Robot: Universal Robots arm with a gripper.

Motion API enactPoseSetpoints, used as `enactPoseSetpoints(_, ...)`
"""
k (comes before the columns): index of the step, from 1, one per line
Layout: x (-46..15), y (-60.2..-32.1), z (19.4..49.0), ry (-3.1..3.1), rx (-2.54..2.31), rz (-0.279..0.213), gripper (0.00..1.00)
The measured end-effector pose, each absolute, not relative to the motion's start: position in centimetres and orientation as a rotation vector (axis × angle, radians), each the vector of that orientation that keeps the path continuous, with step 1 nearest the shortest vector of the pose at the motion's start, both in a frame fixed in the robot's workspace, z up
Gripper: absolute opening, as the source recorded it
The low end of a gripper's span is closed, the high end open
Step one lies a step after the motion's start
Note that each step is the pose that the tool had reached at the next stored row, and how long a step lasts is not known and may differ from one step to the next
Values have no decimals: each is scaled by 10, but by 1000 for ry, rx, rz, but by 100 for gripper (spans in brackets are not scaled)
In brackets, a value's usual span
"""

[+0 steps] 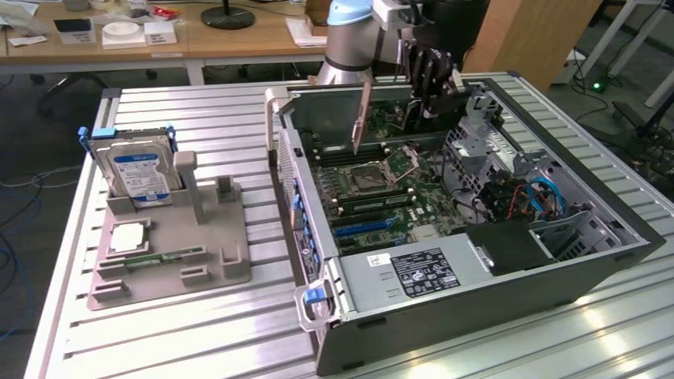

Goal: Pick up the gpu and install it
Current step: 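Insert the gpu into the slot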

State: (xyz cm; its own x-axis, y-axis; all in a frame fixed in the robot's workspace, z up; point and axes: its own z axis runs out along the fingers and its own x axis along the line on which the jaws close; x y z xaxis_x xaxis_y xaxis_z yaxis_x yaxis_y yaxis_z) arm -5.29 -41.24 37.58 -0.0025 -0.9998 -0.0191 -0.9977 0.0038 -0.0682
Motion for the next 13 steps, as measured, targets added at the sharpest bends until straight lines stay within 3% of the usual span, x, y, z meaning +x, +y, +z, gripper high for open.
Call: enactPoseSetpoints(13,-53,-414,358,2182,-2174,-53,27)
